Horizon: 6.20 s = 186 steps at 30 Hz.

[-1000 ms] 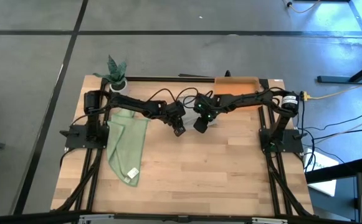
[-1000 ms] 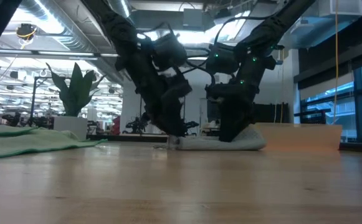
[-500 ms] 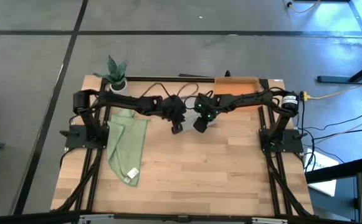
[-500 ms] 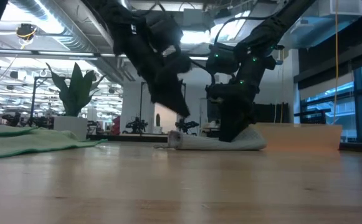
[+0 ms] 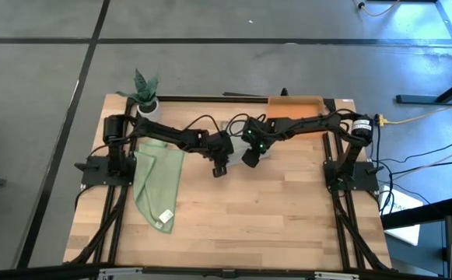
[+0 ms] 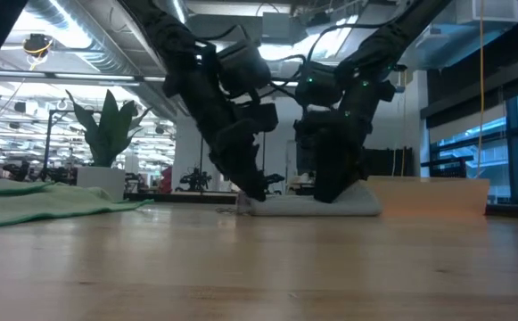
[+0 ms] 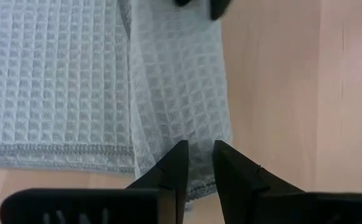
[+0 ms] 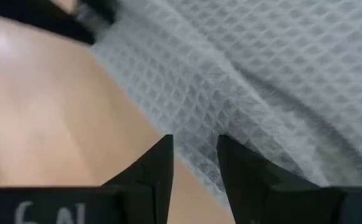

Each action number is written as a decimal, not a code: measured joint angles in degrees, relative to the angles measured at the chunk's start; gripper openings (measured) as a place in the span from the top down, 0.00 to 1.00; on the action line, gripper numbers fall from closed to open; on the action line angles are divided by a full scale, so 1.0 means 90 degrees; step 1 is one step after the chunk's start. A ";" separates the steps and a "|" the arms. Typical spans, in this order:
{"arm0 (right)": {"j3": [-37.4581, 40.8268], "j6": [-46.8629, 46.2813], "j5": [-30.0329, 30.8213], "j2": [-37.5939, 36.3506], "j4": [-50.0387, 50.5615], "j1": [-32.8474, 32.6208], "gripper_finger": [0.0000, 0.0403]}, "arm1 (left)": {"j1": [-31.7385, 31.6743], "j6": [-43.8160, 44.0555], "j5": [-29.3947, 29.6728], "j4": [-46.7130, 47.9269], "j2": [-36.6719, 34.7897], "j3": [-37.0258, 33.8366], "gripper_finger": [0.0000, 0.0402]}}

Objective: Roll microfiber towels into tight, uniform cylinder then place into a basket
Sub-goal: Roll the gray microfiber towel

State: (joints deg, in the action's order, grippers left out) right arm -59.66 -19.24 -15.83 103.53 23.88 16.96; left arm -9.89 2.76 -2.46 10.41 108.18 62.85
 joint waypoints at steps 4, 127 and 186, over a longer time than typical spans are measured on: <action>0.0000 0.0001 -0.0088 0.0000 0.0005 -0.0193 0.69 | -0.0005 -0.0020 0.0002 0.0201 0.0000 0.0000 0.83; -0.0119 -0.0452 -0.3263 0.0990 0.0512 0.0534 0.99 | 0.1243 -0.1382 0.1168 0.0710 -0.0918 0.0000 0.83; -0.0775 -0.0227 -0.2468 0.0275 0.0942 0.0771 0.74 | 0.0481 -0.1819 0.0330 -0.0320 0.0325 0.0020 0.83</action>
State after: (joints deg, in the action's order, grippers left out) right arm -66.64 -21.28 -38.04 106.00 32.35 23.90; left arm -5.56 -13.61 0.51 7.53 111.11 63.03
